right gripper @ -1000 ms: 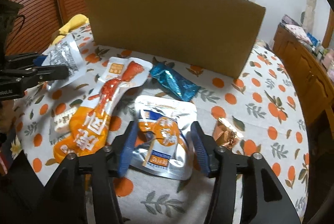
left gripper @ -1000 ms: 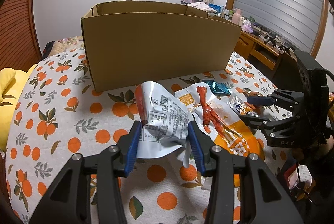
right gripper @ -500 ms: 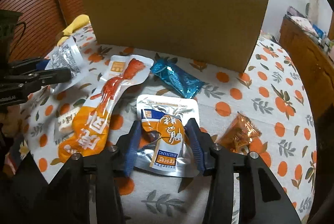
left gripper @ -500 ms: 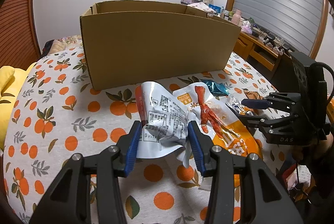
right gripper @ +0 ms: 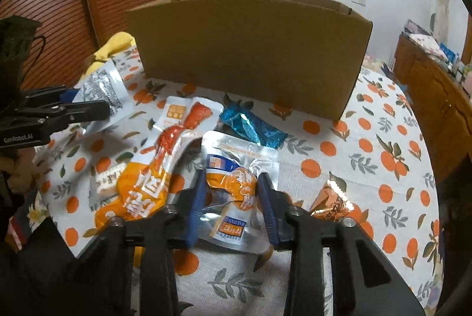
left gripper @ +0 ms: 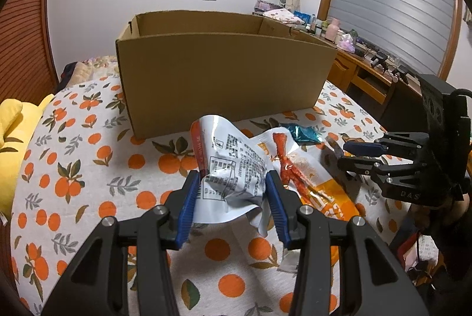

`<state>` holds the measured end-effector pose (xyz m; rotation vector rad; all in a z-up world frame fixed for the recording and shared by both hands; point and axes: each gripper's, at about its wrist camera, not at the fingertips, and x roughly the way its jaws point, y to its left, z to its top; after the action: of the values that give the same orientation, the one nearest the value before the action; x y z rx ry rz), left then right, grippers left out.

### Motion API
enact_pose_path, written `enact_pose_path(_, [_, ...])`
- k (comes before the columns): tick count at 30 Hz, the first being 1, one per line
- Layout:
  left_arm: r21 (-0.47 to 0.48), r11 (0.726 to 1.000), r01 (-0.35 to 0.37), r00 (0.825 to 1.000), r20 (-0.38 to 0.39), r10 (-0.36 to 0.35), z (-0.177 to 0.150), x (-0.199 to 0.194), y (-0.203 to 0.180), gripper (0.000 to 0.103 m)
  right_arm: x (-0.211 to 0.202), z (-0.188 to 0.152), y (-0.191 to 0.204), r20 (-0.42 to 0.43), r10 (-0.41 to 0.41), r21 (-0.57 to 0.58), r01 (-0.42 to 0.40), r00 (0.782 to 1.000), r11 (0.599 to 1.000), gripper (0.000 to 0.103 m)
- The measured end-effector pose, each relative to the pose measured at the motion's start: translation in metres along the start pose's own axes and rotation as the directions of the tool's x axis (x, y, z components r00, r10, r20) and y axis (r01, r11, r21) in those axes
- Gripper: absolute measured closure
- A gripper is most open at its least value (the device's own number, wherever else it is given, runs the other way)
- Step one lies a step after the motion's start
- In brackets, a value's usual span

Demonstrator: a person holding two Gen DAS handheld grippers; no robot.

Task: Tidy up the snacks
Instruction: 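Close right tool on silver-orange pouch while left tool holds white bag, then lift both packets and carry them over the open box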

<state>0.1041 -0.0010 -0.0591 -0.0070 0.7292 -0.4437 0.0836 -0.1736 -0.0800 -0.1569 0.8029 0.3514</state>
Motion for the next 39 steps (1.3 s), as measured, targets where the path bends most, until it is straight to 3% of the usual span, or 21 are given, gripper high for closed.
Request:
enact_pose_path(11, [0.015,1.000,0.006,1.000,0.004,-0.007,0.005,-0.001,-0.005,0.059,-0.010,0.004,-0.001,0.041,0.000,0.002,0.000,0.999,1.000,0.078])
enact_pose_path(13, [0.015,1.000,0.008,1.000,0.008,-0.008,0.006,-0.002,-0.005,0.059,-0.015,0.007,-0.002,0.054,0.010,0.006,-0.011,0.998,1.000,0.096])
enact_pose_path(27, [0.014,1.000,0.008,1.000,0.016,-0.008,0.008,-0.005,-0.006,0.059,-0.023,0.012,-0.019,0.041,-0.044,0.032,0.043,0.998,0.999,0.098])
enact_pose_path(39, [0.035,0.999,0.023,0.999,0.041,-0.024,0.021,-0.010,-0.012,0.059,-0.049,0.028,-0.016,0.116,-0.032,0.013,0.030,0.993,0.999,0.098])
